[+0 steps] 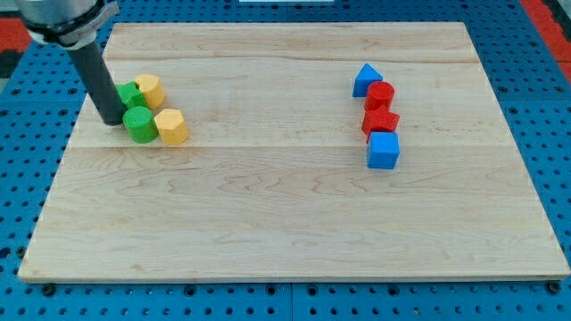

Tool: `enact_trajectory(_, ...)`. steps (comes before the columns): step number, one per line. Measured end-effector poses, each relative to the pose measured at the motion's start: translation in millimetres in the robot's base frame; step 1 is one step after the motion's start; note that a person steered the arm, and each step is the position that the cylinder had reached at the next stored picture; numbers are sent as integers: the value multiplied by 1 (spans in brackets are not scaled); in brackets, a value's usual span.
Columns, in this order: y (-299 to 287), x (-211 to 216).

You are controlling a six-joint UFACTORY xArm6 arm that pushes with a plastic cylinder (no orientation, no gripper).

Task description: Separate the yellow heart from the green star

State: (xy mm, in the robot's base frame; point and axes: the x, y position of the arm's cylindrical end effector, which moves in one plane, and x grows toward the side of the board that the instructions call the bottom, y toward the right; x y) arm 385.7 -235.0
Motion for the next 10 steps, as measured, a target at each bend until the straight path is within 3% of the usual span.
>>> enact_trajectory(3, 73, -72)
enact_trajectory(6, 255, -101)
enact_trajectory(8, 329, -106)
enact_trajectory(9, 296, -133)
enact_trajectory(10, 304, -153)
